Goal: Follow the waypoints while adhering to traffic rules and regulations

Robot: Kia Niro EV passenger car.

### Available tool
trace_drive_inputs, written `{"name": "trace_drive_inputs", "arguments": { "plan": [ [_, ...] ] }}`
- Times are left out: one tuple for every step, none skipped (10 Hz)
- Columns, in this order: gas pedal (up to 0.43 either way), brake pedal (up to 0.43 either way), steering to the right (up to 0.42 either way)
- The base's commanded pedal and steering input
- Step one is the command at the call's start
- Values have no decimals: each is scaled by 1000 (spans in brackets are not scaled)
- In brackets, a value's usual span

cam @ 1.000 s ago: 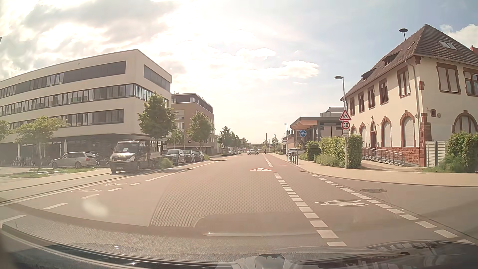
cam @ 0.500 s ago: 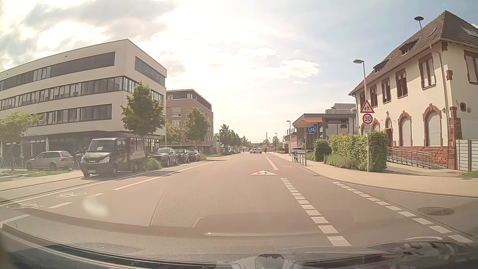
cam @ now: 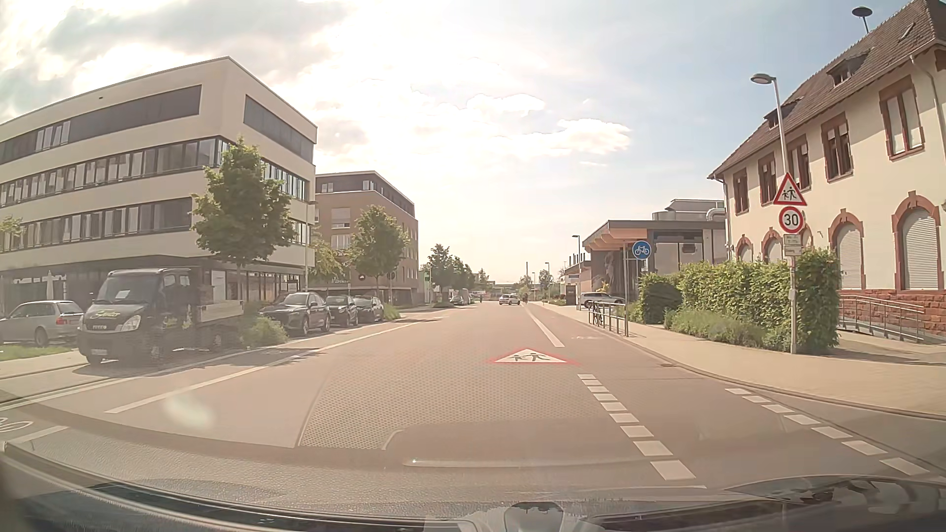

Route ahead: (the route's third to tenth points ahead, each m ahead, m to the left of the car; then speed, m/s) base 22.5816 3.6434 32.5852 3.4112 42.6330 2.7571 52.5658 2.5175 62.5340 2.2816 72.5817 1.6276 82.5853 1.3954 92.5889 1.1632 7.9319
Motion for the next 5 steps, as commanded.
{"name": "trace_drive_inputs", "arguments": {
  "plan": [
    [47,0,3],
    [47,0,3],
    [47,0,3],
    [47,0,4],
    [47,0,4]
  ]
}}
